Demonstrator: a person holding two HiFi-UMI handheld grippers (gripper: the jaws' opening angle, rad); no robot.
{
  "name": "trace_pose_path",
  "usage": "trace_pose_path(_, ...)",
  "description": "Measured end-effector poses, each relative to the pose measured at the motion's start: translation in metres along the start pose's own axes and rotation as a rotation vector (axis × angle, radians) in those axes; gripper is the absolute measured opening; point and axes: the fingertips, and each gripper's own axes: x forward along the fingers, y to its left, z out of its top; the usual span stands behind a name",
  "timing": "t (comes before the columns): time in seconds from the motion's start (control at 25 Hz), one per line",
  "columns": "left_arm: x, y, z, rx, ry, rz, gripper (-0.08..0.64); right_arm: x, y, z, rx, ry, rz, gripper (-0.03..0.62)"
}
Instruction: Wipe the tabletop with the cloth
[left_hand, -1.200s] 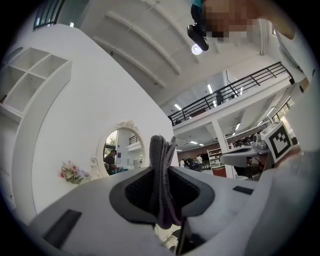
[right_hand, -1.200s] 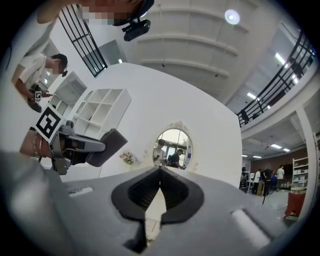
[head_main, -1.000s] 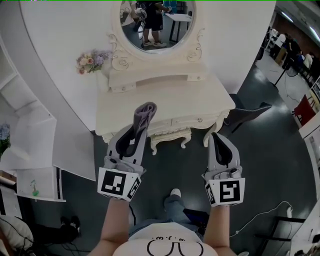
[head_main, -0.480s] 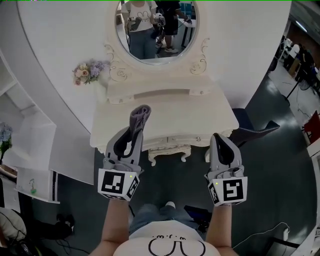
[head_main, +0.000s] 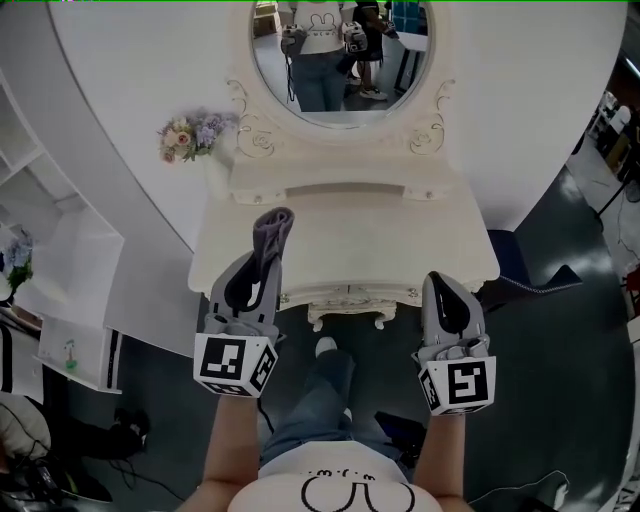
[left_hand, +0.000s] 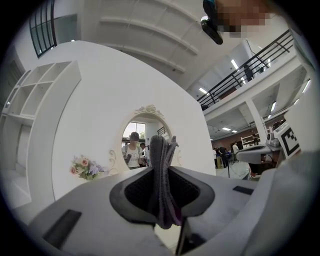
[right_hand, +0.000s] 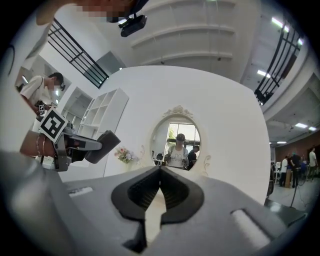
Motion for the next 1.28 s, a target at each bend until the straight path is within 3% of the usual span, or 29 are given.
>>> trace_pose_path(0.32, 0.052, 0.052, -0.029, -0.057, 0.043, 0.040, 0.083, 0.076, -0.005, -0.014, -0.043, 0.015, 0.064, 0.002)
trace_pose_path(0.56, 0.106, 0.100, -0.062, -0.116, 0.151, 0.096, 0.083, 0.148, -0.015, -0.023, -0.066, 0.032, 0.110, 0.002)
trace_pose_path(0.92, 0.173, 0.203, -0.098, -0.175, 0.244, 0.281, 0.083, 0.275, 0.006, -0.044, -0.094, 0.073, 0.250, 0.002)
trace_pose_path(1.2, 0.218, 0.274, -0.130, -0.222, 0.309, 0.363, 0.083, 0.360, 0.005, -0.076, -0.003, 0.134, 0.263, 0.002)
trace_pose_path(1.28, 0.231, 0.291, -0.147, -0.225, 0.361, 0.380, 0.083, 0.380, 0.007, -0.089, 0.023, 0.165, 0.271, 0.002)
